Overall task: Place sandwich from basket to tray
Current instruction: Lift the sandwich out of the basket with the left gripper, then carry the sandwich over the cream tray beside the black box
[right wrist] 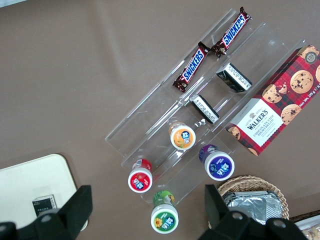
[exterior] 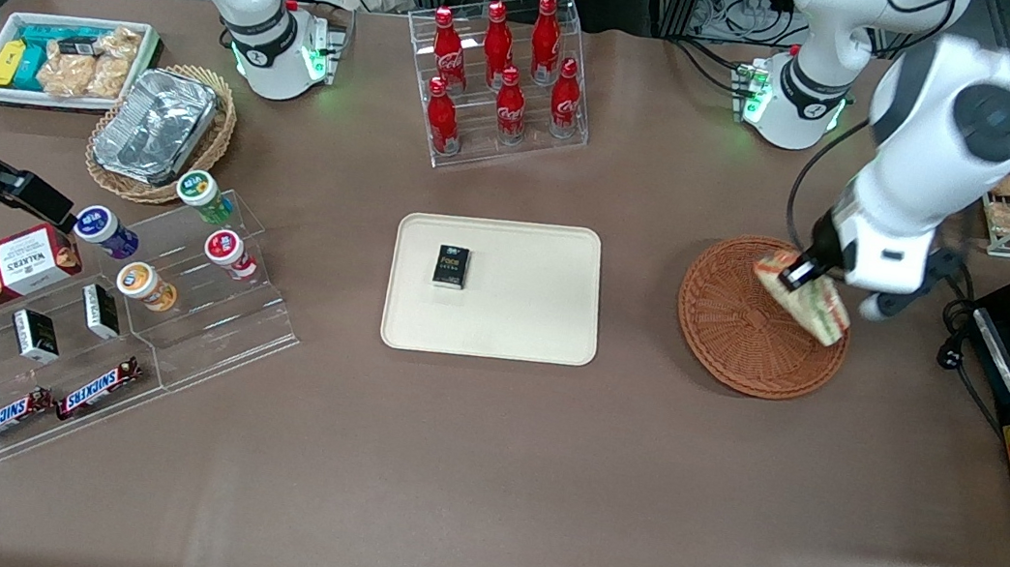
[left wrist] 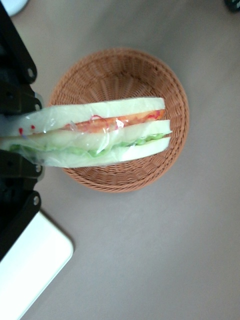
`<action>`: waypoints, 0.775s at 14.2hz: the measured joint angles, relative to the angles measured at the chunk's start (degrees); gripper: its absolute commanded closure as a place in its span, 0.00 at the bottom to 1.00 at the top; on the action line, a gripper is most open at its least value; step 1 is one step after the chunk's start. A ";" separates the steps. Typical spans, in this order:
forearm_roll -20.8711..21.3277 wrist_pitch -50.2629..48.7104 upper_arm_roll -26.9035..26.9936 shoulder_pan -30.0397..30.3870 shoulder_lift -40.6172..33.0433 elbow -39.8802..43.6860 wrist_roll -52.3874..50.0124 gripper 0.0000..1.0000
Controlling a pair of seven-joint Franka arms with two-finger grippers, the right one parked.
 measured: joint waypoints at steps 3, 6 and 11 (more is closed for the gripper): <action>-2.64 -6.12 -0.26 -0.08 -0.04 5.89 8.04 1.00; -4.12 -6.50 -1.61 -0.58 -0.02 6.47 17.64 1.00; -3.96 -2.79 -11.00 -2.62 0.80 6.42 20.56 1.00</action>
